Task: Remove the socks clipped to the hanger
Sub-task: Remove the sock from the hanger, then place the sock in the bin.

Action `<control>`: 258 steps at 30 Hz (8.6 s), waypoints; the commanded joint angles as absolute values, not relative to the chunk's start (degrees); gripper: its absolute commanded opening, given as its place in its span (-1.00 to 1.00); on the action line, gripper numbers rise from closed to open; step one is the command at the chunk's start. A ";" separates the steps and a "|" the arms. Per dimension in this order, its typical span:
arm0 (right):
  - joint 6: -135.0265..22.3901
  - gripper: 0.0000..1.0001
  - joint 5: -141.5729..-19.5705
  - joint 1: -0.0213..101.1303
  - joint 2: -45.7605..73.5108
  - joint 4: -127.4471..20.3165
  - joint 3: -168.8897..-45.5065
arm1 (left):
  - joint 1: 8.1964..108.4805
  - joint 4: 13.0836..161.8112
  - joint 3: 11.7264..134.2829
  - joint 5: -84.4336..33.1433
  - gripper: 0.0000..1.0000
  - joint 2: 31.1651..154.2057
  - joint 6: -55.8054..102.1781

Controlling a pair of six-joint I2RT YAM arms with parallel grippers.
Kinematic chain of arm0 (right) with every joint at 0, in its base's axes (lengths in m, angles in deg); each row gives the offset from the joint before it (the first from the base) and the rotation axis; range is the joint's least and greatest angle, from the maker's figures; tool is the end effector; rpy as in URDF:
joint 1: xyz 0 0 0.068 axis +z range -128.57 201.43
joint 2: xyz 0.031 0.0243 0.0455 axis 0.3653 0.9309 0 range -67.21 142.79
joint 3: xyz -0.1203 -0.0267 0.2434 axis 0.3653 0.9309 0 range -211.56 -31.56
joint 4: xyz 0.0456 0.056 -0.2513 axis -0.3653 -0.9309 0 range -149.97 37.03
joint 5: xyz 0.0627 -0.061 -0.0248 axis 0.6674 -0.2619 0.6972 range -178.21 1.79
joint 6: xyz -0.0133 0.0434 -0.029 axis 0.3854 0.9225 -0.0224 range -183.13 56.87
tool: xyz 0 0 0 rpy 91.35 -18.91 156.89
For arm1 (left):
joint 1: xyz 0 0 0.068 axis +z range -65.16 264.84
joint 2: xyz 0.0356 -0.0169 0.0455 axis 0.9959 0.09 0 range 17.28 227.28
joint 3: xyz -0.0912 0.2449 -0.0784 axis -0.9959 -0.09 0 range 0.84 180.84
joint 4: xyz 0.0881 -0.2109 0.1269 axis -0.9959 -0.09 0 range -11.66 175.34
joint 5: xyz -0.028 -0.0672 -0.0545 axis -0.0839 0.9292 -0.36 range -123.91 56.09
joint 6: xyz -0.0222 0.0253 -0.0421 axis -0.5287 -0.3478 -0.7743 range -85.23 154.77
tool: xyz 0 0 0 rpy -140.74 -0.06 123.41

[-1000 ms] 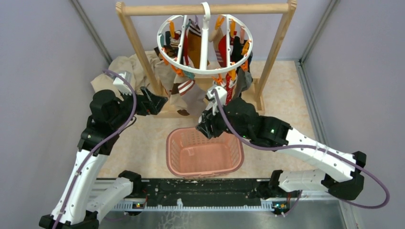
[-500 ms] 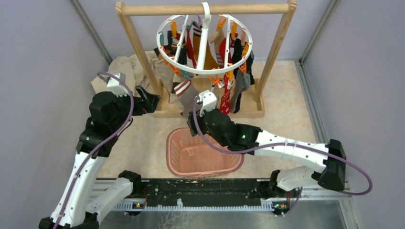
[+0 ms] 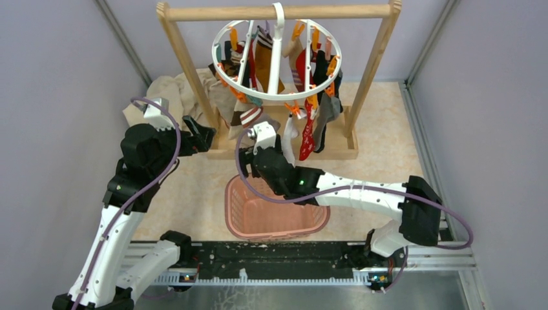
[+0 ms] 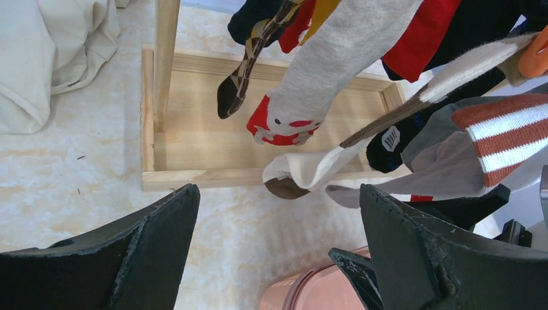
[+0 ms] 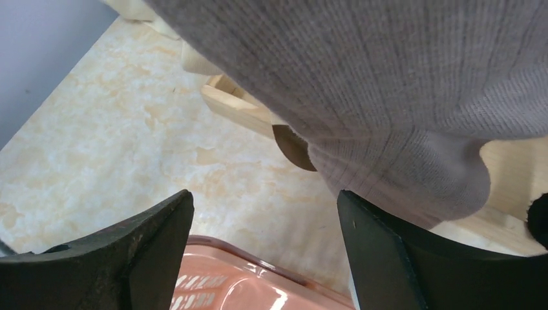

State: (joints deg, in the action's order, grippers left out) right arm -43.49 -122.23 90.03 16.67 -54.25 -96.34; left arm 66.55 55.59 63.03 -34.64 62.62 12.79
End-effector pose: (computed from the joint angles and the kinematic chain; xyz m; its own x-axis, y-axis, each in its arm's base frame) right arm 0.1425 0.3094 0.3166 -0.3148 -0.0397 -0.9483 -0.5040 0.8536 0.1316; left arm 0.1505 -0.0493 0.4053 -0.3095 -0.2918 -0.9050 0.2007 0.9103 -0.3621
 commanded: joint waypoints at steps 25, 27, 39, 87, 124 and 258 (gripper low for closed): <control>-38.08 -0.10 -132.29 85.25 15.94 -51.71 -96.68 | 66.64 55.28 65.26 -34.51 0.98 61.84 13.76; -38.13 -0.13 -131.92 85.26 14.17 -51.54 -95.09 | 66.59 55.22 65.89 -34.18 0.98 61.97 13.55; -42.55 -0.69 -127.20 85.24 6.28 -47.33 -87.82 | 66.56 54.54 68.13 -29.37 0.98 62.53 12.46; -50.33 -1.00 -126.99 90.60 8.11 -49.75 -92.79 | 45.00 73.37 72.03 -32.06 0.98 73.97 0.40; -48.59 -1.00 -127.02 90.60 5.22 -50.66 -90.87 | 28.32 75.53 82.05 -65.24 0.60 85.02 16.94; -50.94 -1.00 -82.61 90.60 -11.32 -69.08 -98.11 | 28.32 93.29 68.66 -68.04 0.10 80.31 27.25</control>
